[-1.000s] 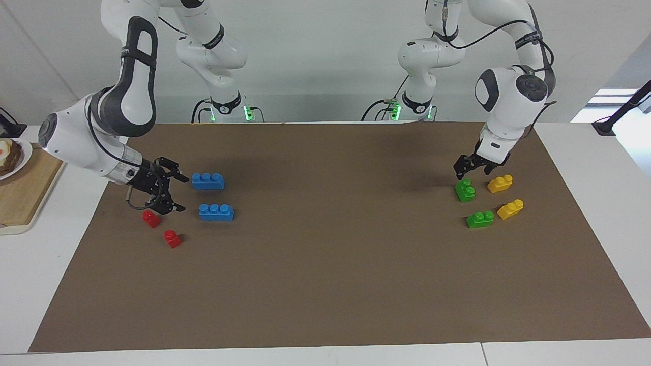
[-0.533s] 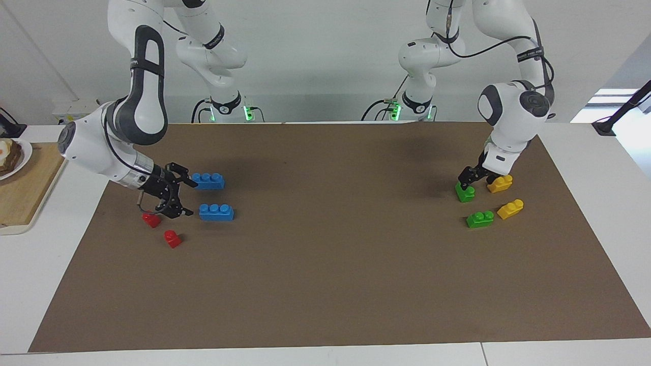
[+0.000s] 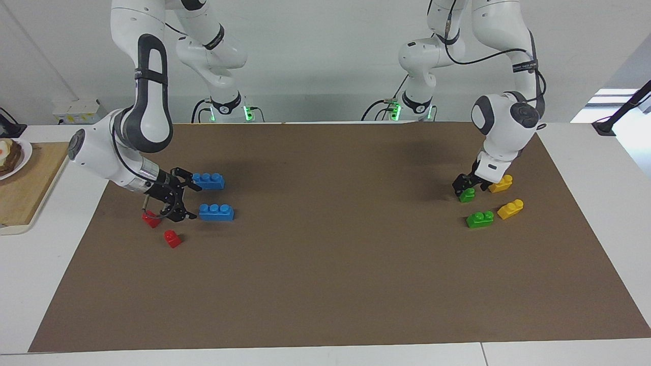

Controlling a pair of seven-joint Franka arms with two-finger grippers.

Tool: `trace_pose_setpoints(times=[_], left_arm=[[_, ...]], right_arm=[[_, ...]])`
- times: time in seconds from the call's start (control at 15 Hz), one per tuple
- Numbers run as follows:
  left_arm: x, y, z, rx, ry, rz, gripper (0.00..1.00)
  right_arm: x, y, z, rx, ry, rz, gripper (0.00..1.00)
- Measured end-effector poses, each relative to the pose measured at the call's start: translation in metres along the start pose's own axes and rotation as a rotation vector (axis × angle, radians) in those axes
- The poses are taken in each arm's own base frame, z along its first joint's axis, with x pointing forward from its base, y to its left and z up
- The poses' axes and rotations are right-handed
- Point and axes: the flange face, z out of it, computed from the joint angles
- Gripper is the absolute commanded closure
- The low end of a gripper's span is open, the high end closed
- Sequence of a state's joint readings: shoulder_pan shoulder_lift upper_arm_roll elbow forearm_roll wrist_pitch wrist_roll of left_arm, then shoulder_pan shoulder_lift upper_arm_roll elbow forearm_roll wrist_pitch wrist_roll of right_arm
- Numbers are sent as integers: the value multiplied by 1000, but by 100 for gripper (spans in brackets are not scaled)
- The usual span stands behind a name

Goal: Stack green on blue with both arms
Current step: 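Grasp the green brick with the left gripper while the right gripper grasps the blue brick, then lift the green brick with the left gripper while the right gripper lifts the blue brick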

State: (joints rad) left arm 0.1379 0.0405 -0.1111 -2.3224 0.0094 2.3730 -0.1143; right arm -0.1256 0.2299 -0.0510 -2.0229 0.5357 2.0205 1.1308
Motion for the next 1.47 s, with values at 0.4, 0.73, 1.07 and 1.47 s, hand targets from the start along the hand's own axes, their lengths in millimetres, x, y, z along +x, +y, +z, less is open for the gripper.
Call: trace_pose_setpoints(times=[0.4, 0.73, 1.07, 1.47], left_arm=[[-4, 0, 7, 0, 1, 1, 32], [-4, 0, 7, -1, 2, 2, 71], [-2, 8, 4, -1, 5, 16, 100], [32, 40, -53, -1, -19, 13, 100]], right_arm=[[15, -1, 30, -9, -26, 1, 0], [21, 2, 42, 10, -37, 30, 0], [11, 1, 48, 2, -40, 13, 8], [11, 1, 50, 27, -57, 34, 10]])
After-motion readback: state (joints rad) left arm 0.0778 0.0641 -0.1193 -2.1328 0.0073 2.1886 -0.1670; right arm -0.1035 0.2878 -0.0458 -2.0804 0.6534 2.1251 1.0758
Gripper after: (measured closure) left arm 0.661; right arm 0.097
